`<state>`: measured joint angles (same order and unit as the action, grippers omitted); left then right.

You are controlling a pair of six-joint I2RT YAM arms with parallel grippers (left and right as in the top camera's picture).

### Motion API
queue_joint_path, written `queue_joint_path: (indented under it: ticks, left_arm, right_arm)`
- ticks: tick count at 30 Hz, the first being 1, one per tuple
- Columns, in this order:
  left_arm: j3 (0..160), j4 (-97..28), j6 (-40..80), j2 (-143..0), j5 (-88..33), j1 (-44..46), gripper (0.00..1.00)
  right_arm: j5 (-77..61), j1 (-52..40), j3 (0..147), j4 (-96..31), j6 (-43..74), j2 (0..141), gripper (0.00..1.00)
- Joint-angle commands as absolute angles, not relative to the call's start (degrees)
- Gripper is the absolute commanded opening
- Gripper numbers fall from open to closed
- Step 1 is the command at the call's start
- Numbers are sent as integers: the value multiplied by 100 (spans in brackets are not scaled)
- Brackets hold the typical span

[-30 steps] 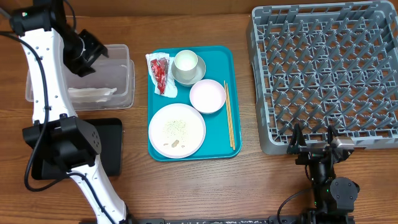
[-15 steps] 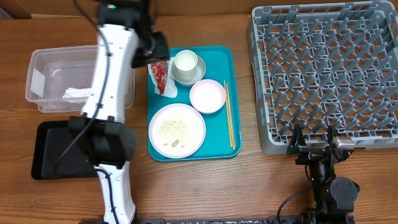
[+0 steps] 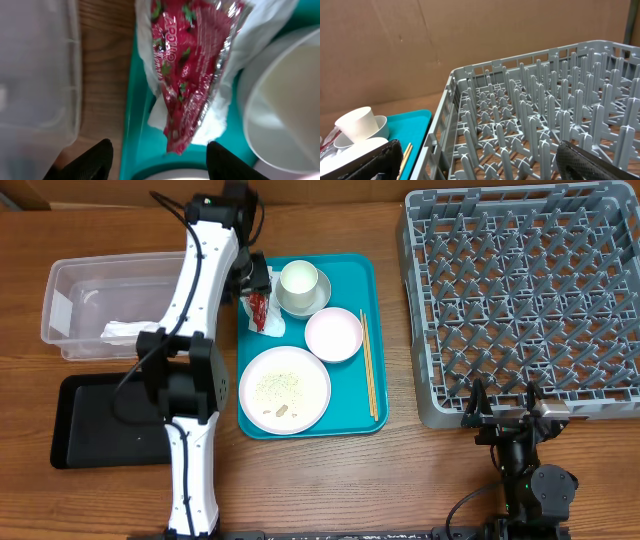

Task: Sort waste into correct bins and load items into the dishwasher
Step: 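Reach the left gripper back to the red snack wrapper and grasp it, then carry the red wrapper left and release it into the clear bin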

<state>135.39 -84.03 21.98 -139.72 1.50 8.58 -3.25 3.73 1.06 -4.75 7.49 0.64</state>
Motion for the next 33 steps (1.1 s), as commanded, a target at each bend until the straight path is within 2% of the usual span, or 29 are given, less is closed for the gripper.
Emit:
queue_joint_path:
  ticks: [1, 5, 9, 14, 22, 25, 29, 33]
  left_arm:
    - [13511, -8388, 1776, -14228, -132, 947, 62]
    - [13509, -8318, 1776, -14394, -132, 985, 63]
    - [13509, -8254, 1778, -14497, -150, 987, 59]
    - [13509, -8263, 1778, -14593, -154, 989, 39]
    - [13472, -8213, 1780, -14606, -161, 989, 33]
    - [13417, -8182, 1778, -14617, -248, 989, 18]
    - [13413, -8187, 1780, -14619, -322, 989, 4]
    - [13434, -8300, 1780, -14610, -329, 989, 4]
  right_arm:
    - [-370, 388, 49, -454, 762, 23, 100]
    - [-373, 388, 47, -454, 762, 23, 100]
    - [-370, 388, 49, -454, 762, 23, 100]
    - [-370, 388, 49, -454, 762, 23, 100]
    - [-370, 388, 49, -454, 762, 23, 100]
    - [-370, 388, 49, -454, 762, 23, 100]
    - [-370, 388, 47, -454, 762, 23, 100]
    - [-373, 388, 49, -454, 762, 23, 100]
